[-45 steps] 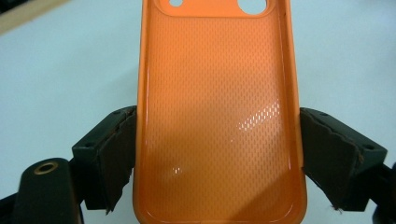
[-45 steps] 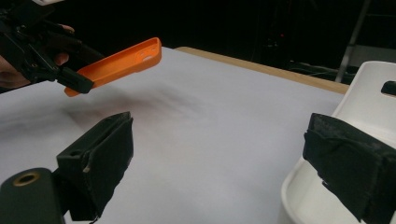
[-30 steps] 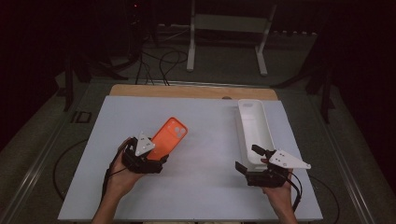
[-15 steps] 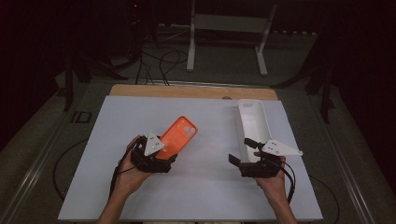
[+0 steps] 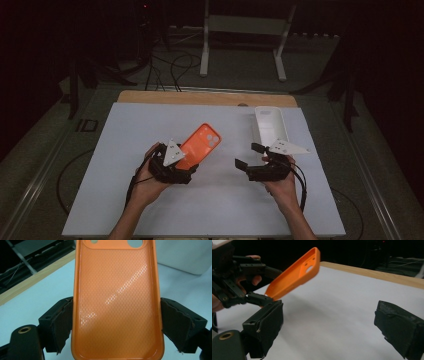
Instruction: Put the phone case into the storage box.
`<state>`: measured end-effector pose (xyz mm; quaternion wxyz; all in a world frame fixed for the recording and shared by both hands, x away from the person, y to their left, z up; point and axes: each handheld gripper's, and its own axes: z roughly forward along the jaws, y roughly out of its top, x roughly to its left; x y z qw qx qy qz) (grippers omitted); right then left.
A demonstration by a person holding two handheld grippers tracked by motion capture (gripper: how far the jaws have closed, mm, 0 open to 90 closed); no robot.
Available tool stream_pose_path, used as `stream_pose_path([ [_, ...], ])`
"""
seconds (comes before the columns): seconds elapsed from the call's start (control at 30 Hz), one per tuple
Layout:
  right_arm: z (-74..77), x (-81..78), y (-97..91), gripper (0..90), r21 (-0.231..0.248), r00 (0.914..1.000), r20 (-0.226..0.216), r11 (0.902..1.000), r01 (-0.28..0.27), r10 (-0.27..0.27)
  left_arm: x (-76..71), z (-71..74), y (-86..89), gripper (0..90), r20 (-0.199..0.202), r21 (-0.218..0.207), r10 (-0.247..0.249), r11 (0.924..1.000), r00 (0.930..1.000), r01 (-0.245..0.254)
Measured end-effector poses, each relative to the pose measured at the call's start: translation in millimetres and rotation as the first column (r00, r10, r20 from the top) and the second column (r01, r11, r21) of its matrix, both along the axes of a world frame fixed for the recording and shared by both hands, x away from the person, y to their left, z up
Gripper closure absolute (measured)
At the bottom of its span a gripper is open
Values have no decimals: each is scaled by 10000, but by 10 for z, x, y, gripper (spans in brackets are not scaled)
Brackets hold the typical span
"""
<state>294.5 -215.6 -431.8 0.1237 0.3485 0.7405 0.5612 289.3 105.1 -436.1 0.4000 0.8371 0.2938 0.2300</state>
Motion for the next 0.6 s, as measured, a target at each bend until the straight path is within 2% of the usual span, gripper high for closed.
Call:
stream_pose_path([
  [0.27,1,55,138,86,30,9996,-139,9997,-234,234,-14,18,-95,166,136,41,-309,9995,9994,308],
  [0.6,15,140,303,86,307,9971,-440,9977,-608,621,-59,26,-219,166,272,-57,-686,9976,9973,688],
])
